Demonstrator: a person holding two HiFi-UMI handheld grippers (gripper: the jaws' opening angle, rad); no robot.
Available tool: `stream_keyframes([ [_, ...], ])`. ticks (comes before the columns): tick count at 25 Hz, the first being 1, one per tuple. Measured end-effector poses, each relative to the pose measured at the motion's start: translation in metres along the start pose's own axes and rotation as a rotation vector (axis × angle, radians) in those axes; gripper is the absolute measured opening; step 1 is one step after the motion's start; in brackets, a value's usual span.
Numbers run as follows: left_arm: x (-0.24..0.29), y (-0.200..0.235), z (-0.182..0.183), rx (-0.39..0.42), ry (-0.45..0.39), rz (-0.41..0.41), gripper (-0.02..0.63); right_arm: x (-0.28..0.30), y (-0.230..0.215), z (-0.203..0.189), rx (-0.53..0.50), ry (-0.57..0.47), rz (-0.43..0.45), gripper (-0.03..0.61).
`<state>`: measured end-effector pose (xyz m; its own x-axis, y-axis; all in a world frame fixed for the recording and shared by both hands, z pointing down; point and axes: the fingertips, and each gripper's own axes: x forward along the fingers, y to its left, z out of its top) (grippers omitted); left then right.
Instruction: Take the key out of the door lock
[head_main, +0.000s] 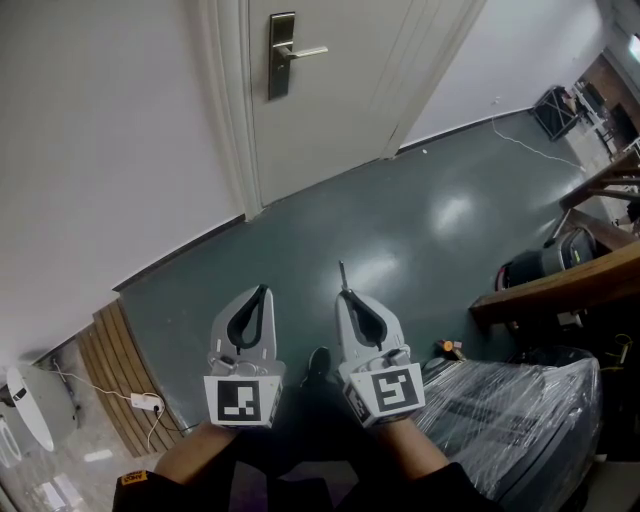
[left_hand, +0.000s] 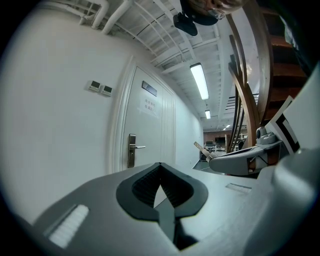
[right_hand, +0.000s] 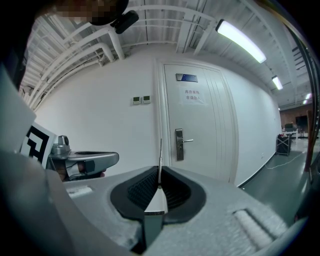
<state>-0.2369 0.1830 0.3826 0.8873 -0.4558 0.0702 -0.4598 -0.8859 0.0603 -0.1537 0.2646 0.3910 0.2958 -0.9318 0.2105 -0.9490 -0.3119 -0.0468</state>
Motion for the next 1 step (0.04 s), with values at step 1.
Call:
stream_keyframes([
  [1, -0.0008, 0.0009, 0.0004, 0.004, -0.003, -0.003, 0.017, -0.0003, 0.0016, -0.0003, 0.003, 0.000, 0.000, 0.012],
])
